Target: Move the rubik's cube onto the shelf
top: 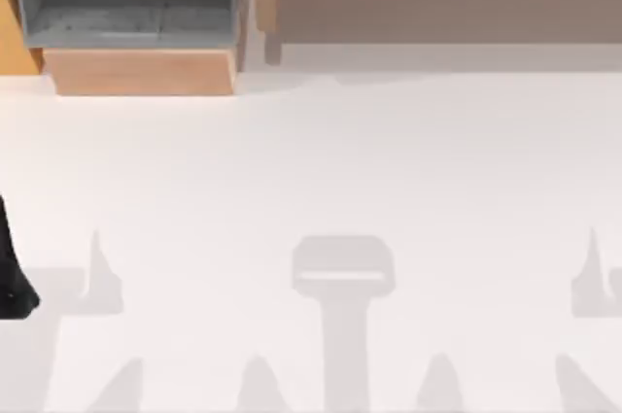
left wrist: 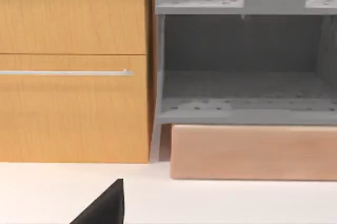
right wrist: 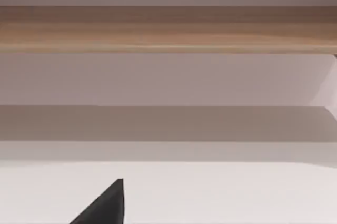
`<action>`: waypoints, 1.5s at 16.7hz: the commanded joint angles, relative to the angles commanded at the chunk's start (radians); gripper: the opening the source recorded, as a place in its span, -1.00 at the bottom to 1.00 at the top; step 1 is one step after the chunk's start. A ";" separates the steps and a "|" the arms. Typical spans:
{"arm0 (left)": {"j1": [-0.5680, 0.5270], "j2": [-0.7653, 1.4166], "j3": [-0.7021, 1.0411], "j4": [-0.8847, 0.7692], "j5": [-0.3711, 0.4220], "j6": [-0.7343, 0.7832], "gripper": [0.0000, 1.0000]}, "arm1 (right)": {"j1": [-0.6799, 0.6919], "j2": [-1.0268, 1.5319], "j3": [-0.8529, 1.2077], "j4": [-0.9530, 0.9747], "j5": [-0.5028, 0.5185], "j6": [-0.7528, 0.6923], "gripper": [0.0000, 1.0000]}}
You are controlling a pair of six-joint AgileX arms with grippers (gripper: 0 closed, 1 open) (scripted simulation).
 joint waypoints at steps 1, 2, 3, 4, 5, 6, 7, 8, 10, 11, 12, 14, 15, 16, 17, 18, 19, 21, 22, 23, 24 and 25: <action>0.000 0.000 0.000 0.000 0.000 0.000 1.00 | 0.000 0.000 0.000 0.000 0.000 0.000 1.00; 0.000 0.000 0.000 0.000 0.000 0.000 1.00 | 0.000 0.000 0.000 0.000 0.000 0.000 1.00; 0.002 0.009 0.004 0.005 0.002 0.006 1.00 | 0.000 0.000 0.000 0.000 0.000 0.000 1.00; 0.005 0.028 0.014 0.015 0.006 0.019 1.00 | 0.000 0.000 0.000 0.000 0.000 0.000 1.00; 0.010 0.056 0.027 0.029 0.011 0.039 1.00 | 0.000 0.000 0.000 0.000 0.000 0.000 1.00; 0.017 0.093 0.046 0.049 0.019 0.065 1.00 | 0.000 0.000 0.000 0.000 0.000 0.000 1.00; 0.025 0.139 0.068 0.072 0.028 0.097 1.00 | 0.000 0.000 0.000 0.000 0.000 0.000 1.00; 0.035 0.194 0.095 0.101 0.040 0.135 1.00 | 0.000 0.000 0.000 0.000 0.000 0.000 1.00; 0.059 0.325 0.158 0.169 0.066 0.226 1.00 | 0.000 0.000 0.000 0.000 0.000 0.000 1.00; 0.072 0.400 0.195 0.207 0.082 0.278 1.00 | 0.000 0.000 0.000 0.000 0.000 0.000 1.00; 0.086 0.480 0.233 0.248 0.098 0.333 1.00 | 0.000 0.000 0.000 0.000 0.000 0.000 1.00; 0.118 0.654 0.318 0.338 0.133 0.454 1.00 | 0.000 0.000 0.000 0.000 0.000 0.000 1.00; 0.134 0.747 0.363 0.386 0.152 0.518 1.00 | 0.000 0.000 0.000 0.000 0.000 0.000 1.00; 0.152 0.842 0.409 0.435 0.171 0.584 1.00 | 0.000 0.000 0.000 0.000 0.000 0.000 1.00; 0.170 0.939 0.456 0.485 0.191 0.652 1.00 | 0.000 0.000 0.000 0.000 0.000 0.000 1.00; 0.188 1.038 0.504 0.536 0.211 0.721 1.00 | 0.000 0.000 0.000 0.000 0.000 0.000 1.00; 0.206 1.137 0.552 0.588 0.231 0.790 1.00 | 0.000 0.000 0.000 0.000 0.000 0.000 1.00; 0.243 1.336 0.647 0.690 0.272 0.928 1.00 | 0.000 0.000 0.000 0.000 0.000 0.000 1.00; 0.261 1.433 0.694 0.740 0.292 0.996 1.00 | 0.000 0.000 0.000 0.000 0.000 0.000 1.00; 0.279 1.529 0.740 0.790 0.312 1.062 1.00 | 0.000 0.000 0.000 0.000 0.000 0.000 1.00; 0.296 1.622 0.785 0.838 0.331 1.127 1.00 | 0.000 0.000 0.000 0.000 0.000 0.000 1.00; 0.313 1.712 0.829 0.884 0.349 1.190 1.00 | 0.000 0.000 0.000 0.000 0.000 0.000 1.00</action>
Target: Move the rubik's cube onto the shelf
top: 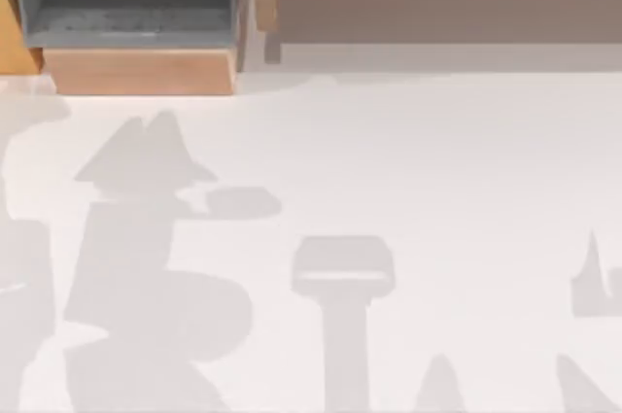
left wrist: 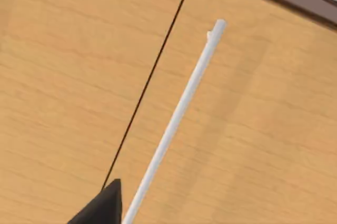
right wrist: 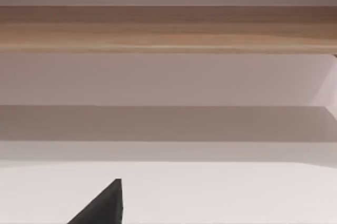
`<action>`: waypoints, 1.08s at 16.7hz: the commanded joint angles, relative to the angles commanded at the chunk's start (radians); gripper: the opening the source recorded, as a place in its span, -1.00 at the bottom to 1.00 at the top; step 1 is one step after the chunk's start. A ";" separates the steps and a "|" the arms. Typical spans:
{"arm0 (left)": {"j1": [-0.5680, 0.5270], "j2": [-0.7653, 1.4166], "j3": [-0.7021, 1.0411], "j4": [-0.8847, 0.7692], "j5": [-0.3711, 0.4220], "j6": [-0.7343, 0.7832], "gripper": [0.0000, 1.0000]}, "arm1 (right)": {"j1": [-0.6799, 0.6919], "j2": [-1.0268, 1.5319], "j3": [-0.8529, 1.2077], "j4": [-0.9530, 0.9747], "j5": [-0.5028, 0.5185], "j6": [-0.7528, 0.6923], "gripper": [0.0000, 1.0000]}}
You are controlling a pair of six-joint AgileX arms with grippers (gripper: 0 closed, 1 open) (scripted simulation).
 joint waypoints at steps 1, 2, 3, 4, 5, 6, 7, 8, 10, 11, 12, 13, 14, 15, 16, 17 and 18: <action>0.016 0.086 0.041 0.044 0.018 0.060 1.00 | 0.000 0.000 0.000 0.000 0.000 0.000 1.00; 0.031 0.166 0.080 0.086 0.034 0.116 1.00 | 0.000 0.000 0.000 0.000 0.000 0.000 1.00; 0.045 0.242 0.116 0.124 0.050 0.168 1.00 | 0.000 0.000 0.000 0.000 0.000 0.000 1.00; 0.058 0.311 0.149 0.160 0.064 0.216 1.00 | 0.000 0.000 0.000 0.000 0.000 0.000 1.00; 0.070 0.374 0.179 0.192 0.077 0.260 1.00 | 0.000 0.000 0.000 0.000 0.000 0.000 1.00; 0.080 0.430 0.206 0.221 0.088 0.299 1.00 | 0.000 0.000 0.000 0.000 0.000 0.000 1.00; 0.089 0.477 0.228 0.245 0.098 0.332 1.00 | 0.000 0.000 0.000 0.000 0.000 0.000 1.00; 0.096 0.515 0.246 0.264 0.105 0.357 1.00 | 0.000 0.000 0.000 0.000 0.000 0.000 1.00; 0.105 0.561 0.268 0.287 0.114 0.389 1.00 | 0.000 0.000 0.000 0.000 0.000 0.000 1.00; 0.106 0.569 0.271 0.291 0.116 0.395 1.00 | 0.000 0.000 0.000 0.000 0.000 0.000 1.00; 0.106 0.569 0.271 0.291 0.116 0.395 1.00 | 0.000 0.000 0.000 0.000 0.000 0.000 1.00; 0.106 0.569 0.271 0.291 0.116 0.395 1.00 | 0.000 0.000 0.000 0.000 0.000 0.000 1.00; 0.106 0.569 0.271 0.291 0.116 0.395 1.00 | 0.000 0.000 0.000 0.000 0.000 0.000 1.00; 0.106 0.569 0.271 0.291 0.116 0.395 1.00 | 0.000 0.000 0.000 0.000 0.000 0.000 1.00; 0.101 0.567 0.267 0.288 0.115 0.394 1.00 | 0.000 0.000 0.000 0.000 0.000 0.000 1.00; 0.101 0.568 0.271 0.287 0.114 0.394 1.00 | 0.000 0.000 0.000 0.000 0.000 0.000 1.00; 0.100 0.573 0.282 0.282 0.111 0.394 1.00 | 0.000 0.000 0.000 0.000 0.000 0.000 1.00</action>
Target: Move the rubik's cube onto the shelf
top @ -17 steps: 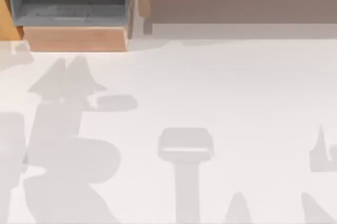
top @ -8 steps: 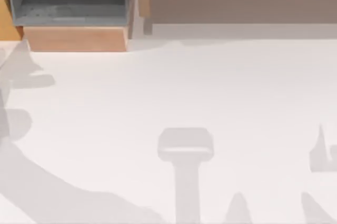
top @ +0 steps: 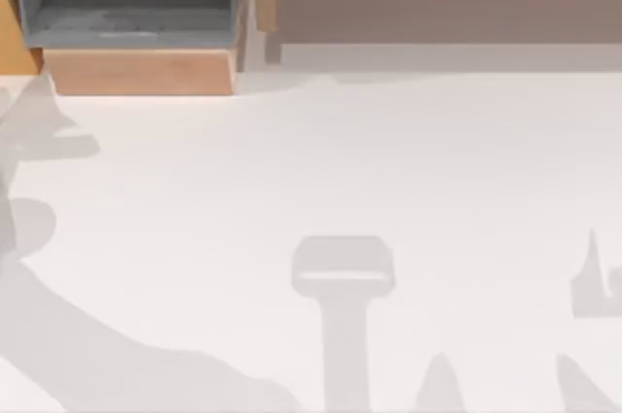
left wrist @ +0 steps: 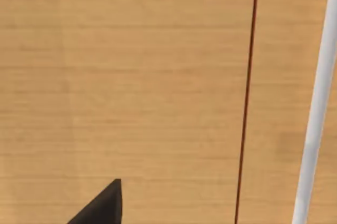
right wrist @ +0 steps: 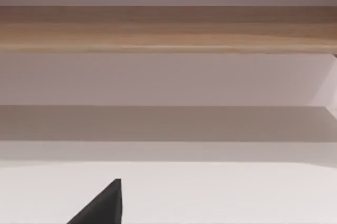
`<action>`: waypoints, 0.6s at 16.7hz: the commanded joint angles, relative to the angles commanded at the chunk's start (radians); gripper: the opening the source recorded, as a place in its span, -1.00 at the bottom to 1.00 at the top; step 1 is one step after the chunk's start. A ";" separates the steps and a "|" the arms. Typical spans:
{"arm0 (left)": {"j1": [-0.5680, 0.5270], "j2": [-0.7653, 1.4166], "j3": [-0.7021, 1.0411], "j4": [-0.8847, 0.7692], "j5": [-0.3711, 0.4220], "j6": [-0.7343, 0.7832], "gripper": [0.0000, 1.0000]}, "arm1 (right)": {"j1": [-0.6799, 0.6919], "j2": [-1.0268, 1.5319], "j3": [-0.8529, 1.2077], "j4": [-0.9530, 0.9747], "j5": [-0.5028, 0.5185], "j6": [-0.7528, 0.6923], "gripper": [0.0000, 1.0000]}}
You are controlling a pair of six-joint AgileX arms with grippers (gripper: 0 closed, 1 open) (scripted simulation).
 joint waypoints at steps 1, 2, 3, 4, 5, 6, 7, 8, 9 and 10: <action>-0.003 0.008 0.017 -0.008 -0.004 0.000 1.00 | 0.000 0.000 0.000 0.000 0.000 0.000 1.00; -0.006 0.018 0.038 -0.018 -0.007 0.000 1.00 | 0.000 0.000 0.000 0.000 0.000 0.000 1.00; -0.011 0.028 0.059 -0.029 -0.011 0.000 1.00 | 0.000 0.000 0.000 0.000 0.000 0.000 1.00; -0.014 0.038 0.078 -0.039 -0.015 0.000 1.00 | 0.000 0.000 0.000 0.000 0.000 0.000 1.00; -0.017 0.045 0.094 -0.047 -0.018 0.000 1.00 | 0.000 0.000 0.000 0.000 0.000 0.000 1.00; -0.019 0.049 0.102 -0.052 -0.019 0.000 1.00 | 0.000 0.000 0.000 0.000 0.000 0.000 1.00; -0.019 0.050 0.103 -0.052 -0.019 0.000 1.00 | 0.000 0.000 0.000 0.000 0.000 0.000 1.00; -0.019 0.050 0.103 -0.052 -0.019 0.000 1.00 | 0.000 0.000 0.000 0.000 0.000 0.000 1.00; -0.019 0.050 0.103 -0.052 -0.019 0.000 1.00 | 0.000 0.000 0.000 0.000 0.000 0.000 1.00; -0.019 0.050 0.103 -0.052 -0.019 0.000 0.85 | 0.000 0.000 0.000 0.000 0.000 0.000 1.00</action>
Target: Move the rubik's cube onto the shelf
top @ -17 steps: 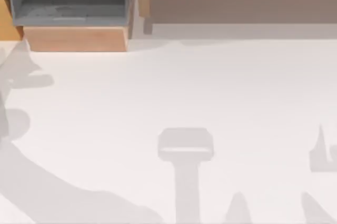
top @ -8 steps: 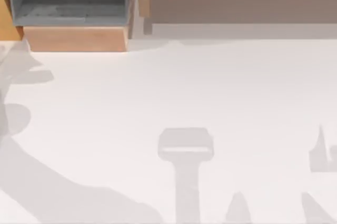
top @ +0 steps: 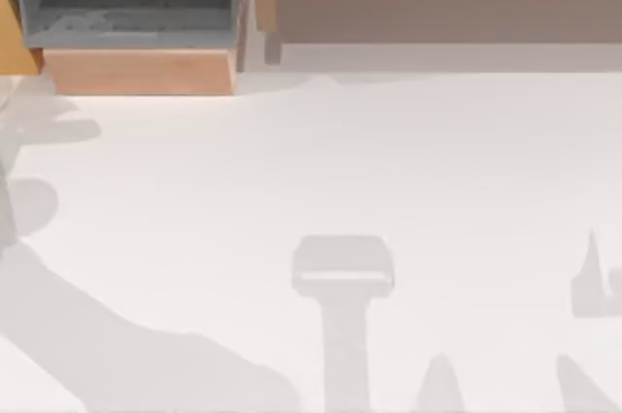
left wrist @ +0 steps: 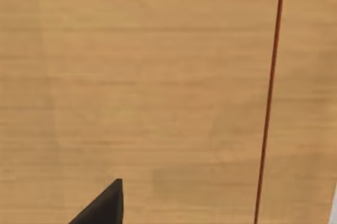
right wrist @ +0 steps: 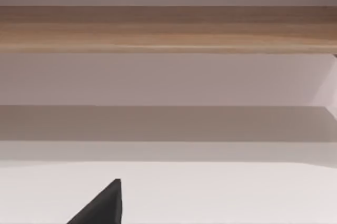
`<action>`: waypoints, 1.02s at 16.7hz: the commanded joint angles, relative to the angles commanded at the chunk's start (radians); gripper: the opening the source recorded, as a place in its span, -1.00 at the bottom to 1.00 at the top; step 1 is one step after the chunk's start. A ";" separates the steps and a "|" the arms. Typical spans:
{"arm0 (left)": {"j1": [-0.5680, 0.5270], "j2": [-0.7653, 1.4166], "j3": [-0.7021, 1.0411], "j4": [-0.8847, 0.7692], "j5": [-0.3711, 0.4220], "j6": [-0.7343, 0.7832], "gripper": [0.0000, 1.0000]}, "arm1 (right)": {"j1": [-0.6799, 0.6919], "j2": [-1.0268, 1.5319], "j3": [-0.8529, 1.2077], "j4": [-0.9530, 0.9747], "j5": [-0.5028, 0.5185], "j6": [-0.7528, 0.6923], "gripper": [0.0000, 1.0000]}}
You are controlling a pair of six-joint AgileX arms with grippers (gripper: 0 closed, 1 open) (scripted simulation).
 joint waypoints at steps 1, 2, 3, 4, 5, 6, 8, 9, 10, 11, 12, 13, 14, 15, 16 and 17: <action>0.000 0.000 0.000 0.000 0.000 0.000 0.70 | 0.000 0.000 0.000 0.000 0.000 0.000 1.00; 0.000 0.000 0.000 0.000 0.000 0.000 0.55 | 0.000 0.000 0.000 0.000 0.000 0.000 1.00; 0.000 0.000 0.000 0.000 0.000 0.000 0.40 | 0.000 0.000 0.000 0.000 0.000 0.000 1.00; 0.000 0.000 0.000 0.000 0.000 0.000 0.25 | 0.000 0.000 0.000 0.000 0.000 0.000 1.00; 0.000 0.000 0.000 0.000 0.000 0.000 0.10 | 0.000 0.000 0.000 0.000 0.000 0.000 1.00; 0.000 0.000 0.000 0.000 0.000 0.000 -0.06 | 0.000 0.000 0.000 0.000 0.000 0.000 1.00; 0.000 0.000 0.000 0.000 0.000 0.000 -0.36 | 0.000 0.000 0.000 0.000 0.000 0.000 1.00; 0.000 0.000 0.000 0.000 0.000 0.000 -0.51 | 0.000 0.000 0.000 0.000 0.000 0.000 1.00; 0.000 0.000 0.000 0.000 0.000 0.000 -0.66 | 0.000 0.000 0.000 0.000 0.000 0.000 1.00; 0.000 0.000 0.000 0.000 0.000 0.000 -0.81 | 0.000 0.000 0.000 0.000 0.000 0.000 1.00; 0.000 0.000 0.000 0.000 0.000 0.000 -0.96 | 0.000 0.000 0.000 0.000 0.000 0.000 1.00; 0.000 0.000 0.000 0.000 0.000 0.000 -1.00 | 0.000 0.000 0.000 0.000 0.000 0.000 1.00; 0.000 0.000 0.000 0.000 0.000 0.000 -1.00 | 0.000 0.000 0.000 0.000 0.000 0.000 1.00; 0.000 0.000 0.000 0.000 0.000 0.000 -1.00 | 0.000 0.000 0.000 0.000 0.000 0.000 1.00; 0.000 0.000 0.000 0.000 0.000 0.000 -1.00 | 0.000 0.000 0.000 0.000 0.000 0.000 1.00; 0.000 0.000 0.000 0.000 0.000 0.000 -1.00 | 0.000 0.000 0.000 0.000 0.000 0.000 1.00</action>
